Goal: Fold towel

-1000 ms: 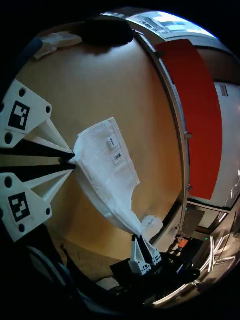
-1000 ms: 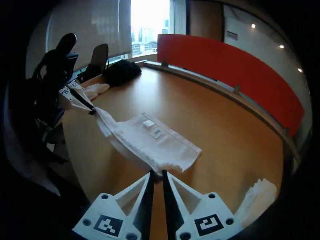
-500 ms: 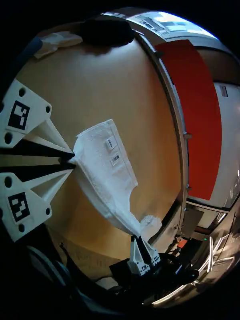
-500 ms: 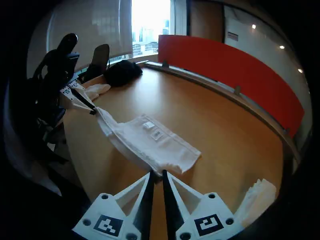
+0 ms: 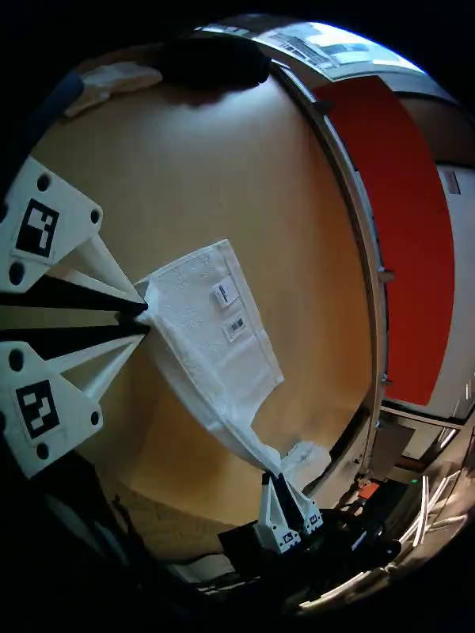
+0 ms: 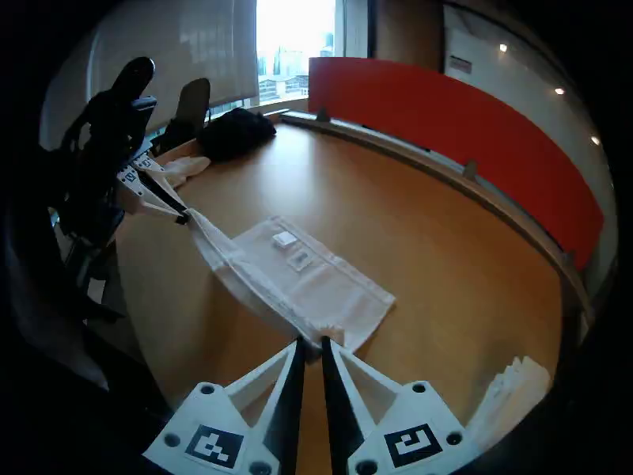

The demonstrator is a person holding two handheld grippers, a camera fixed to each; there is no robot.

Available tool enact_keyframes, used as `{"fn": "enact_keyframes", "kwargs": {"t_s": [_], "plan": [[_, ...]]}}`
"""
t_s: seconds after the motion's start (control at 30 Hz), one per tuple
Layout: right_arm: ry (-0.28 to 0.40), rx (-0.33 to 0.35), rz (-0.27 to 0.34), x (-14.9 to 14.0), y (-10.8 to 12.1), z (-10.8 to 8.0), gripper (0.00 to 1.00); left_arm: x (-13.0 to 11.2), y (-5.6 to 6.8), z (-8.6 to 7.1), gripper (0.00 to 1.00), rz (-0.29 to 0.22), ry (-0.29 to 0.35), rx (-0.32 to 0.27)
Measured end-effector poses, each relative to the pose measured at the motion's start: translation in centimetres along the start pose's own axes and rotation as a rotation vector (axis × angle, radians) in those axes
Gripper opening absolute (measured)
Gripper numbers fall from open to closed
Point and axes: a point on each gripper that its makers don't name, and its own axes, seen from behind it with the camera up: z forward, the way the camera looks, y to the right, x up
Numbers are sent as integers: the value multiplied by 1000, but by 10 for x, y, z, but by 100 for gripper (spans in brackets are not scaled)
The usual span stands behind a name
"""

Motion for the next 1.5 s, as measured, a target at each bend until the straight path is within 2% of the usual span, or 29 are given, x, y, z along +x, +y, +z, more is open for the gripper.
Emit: {"fn": "enact_keyframes", "kwargs": {"t_s": [0.3, 0.6, 0.9, 1.5], "plan": [[-33, -2, 35, -7, 16, 23, 15, 3, -12, 26, 12, -39, -22, 14], [-56, -2, 24, -9, 24, 34, 15, 6, -19, 39, 12, -45, -40, 14], [-78, -5, 43, -12, 36, 51, 15, 9, -29, 59, 12, -53, -55, 27], [-107, -20, 128, -21, 51, 86, 15, 10, -46, 93, 12, -58, -78, 65]]}}
